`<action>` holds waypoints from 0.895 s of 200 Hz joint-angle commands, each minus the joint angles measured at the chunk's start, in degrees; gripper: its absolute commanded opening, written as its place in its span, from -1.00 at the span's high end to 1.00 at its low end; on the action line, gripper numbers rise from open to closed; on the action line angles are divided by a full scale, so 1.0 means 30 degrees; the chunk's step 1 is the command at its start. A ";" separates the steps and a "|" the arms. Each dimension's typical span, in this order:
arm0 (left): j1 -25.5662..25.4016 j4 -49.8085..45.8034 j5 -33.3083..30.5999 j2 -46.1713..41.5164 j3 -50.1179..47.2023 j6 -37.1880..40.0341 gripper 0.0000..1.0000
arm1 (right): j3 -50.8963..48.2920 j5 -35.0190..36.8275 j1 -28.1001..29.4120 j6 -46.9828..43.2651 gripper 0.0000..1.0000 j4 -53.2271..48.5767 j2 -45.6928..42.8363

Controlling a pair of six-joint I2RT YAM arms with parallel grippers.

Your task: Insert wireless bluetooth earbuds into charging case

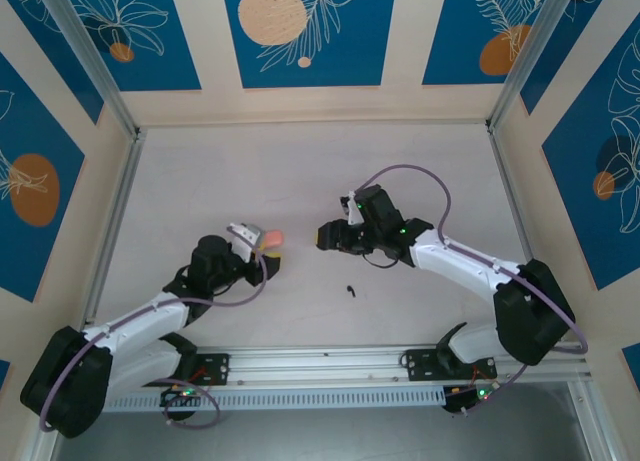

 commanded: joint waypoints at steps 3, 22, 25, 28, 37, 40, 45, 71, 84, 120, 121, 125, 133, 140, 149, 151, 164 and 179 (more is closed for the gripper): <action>-0.0949 0.5012 0.2574 0.0222 -0.0613 0.2761 -0.17 | -0.0947 -0.1786 -0.0238 0.0287 0.08 0.4220 -0.0833; -0.1628 0.5629 0.2690 0.0340 -0.0568 0.3674 -0.16 | -0.1460 -0.2280 -0.0129 0.0335 0.08 0.5587 -0.1095; -0.1735 0.5751 0.2668 0.0369 -0.0583 0.3788 -0.16 | -0.1536 -0.2281 -0.0082 0.0360 0.09 0.5796 -0.1165; -0.1804 0.5850 0.2632 0.0398 -0.0585 0.3883 -0.15 | -0.1600 -0.2282 -0.0036 0.0374 0.08 0.5984 -0.1214; -0.1984 0.6164 0.2558 0.0486 -0.0570 0.4051 -0.11 | -0.1888 -0.2284 0.0140 0.0387 0.08 0.6547 -0.1427; -0.2029 0.6272 0.2501 0.0515 -0.0579 0.4059 -0.10 | -0.1974 -0.2282 0.0230 0.0403 0.08 0.6704 -0.1474; -0.2141 0.6414 0.2434 0.0581 -0.0585 0.4086 -0.09 | -0.2101 -0.2163 0.0362 0.0431 0.08 0.6922 -0.1614; -0.2695 0.7463 0.1899 0.0783 -0.0643 0.3828 -0.07 | -0.2667 -0.1552 0.1028 0.0507 0.08 0.7722 -0.2146; -0.2982 0.7990 0.1254 0.0871 -0.0721 0.3612 -0.07 | -0.2903 -0.1408 0.1246 0.0661 0.08 0.8074 -0.2326; -0.3365 0.9414 0.0429 0.1049 -0.0872 0.2884 -0.07 | -0.3265 -0.1323 0.1714 0.1178 0.08 0.8748 -0.2378; -0.3374 0.9451 0.0435 0.1065 -0.0875 0.2857 -0.07 | -0.3280 -0.1319 0.1719 0.1201 0.08 0.8765 -0.2386; -0.3397 0.9584 0.0414 0.1094 -0.0861 0.2769 -0.07 | -0.3289 -0.1300 0.1774 0.1215 0.08 0.8820 -0.2383; -0.3434 0.9839 0.0426 0.1144 -0.0875 0.2565 -0.07 | -0.3324 -0.1232 0.1905 0.1304 0.08 0.8939 -0.2380; -0.3441 1.0074 0.0532 0.1238 -0.0835 0.2386 -0.07 | -0.3376 -0.1242 0.1980 0.1381 0.08 0.9091 -0.2364; -0.3489 1.0286 0.0616 0.1392 -0.0806 0.2226 -0.07 | -0.3412 -0.1177 0.2096 0.1474 0.08 0.9229 -0.2343; -0.3497 1.0340 0.0625 0.1422 -0.0801 0.2181 -0.07 | -0.3413 -0.1170 0.2118 0.1522 0.08 0.9245 -0.2336; -0.3580 1.0645 0.0674 0.1673 -0.0790 0.1988 -0.07 | -0.3462 -0.1113 0.2218 0.1706 0.08 0.9420 -0.2306; -0.3645 1.1120 0.0566 0.2003 -0.0766 0.1708 -0.07 | -0.3505 -0.0953 0.2391 0.1890 0.08 0.9627 -0.2305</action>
